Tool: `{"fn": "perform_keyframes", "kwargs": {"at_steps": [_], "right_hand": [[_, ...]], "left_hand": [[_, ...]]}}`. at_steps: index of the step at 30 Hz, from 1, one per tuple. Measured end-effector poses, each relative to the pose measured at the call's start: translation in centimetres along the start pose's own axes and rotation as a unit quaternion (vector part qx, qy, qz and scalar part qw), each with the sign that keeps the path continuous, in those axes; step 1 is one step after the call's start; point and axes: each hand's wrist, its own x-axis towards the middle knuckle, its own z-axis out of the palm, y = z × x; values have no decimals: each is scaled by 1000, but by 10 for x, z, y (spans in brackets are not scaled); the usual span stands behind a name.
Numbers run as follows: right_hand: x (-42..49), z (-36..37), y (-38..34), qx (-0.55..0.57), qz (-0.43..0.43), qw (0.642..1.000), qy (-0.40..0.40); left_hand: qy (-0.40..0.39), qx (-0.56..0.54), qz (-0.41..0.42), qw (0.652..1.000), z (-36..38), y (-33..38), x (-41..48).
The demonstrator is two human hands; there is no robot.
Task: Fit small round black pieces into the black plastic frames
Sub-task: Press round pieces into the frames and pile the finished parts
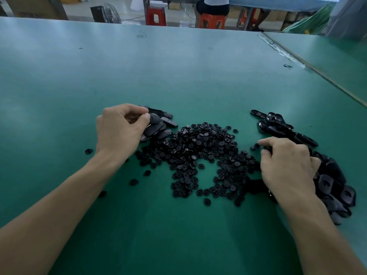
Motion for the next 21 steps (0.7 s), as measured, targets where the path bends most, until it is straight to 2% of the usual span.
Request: {"fn": "perform_keyframes", "kwargs": {"at_steps": [6, 9, 11, 13, 15, 17, 19, 21], "right_hand": [[4, -1, 4, 82, -68, 988, 109], [3, 0, -2, 179, -135, 964, 141], [-1, 2, -12, 257, -179, 942, 124], [-5, 6, -19, 347, -202, 912, 84], [-12, 11, -26, 432, -211, 876, 33], [-18, 15, -33, 491, -222, 842, -16], [-22, 16, -37, 518, -227, 823, -52], [-23, 15, -38, 528, -220, 816, -76]], "left_hand": [[12, 107, 11, 994, 3, -8, -3], [28, 97, 11, 995, 5, 1, -5], [-1, 30, 24, 999, 8, 15, -12], [-83, -44, 20, 995, 13, 28, -25], [-180, -78, 5, 980, 19, 40, -42], [-254, -139, -47, 956, 26, 47, -58], [-276, -202, -86, 936, 31, 48, -67], [-267, -256, -101, 924, 33, 47, -70]]}}
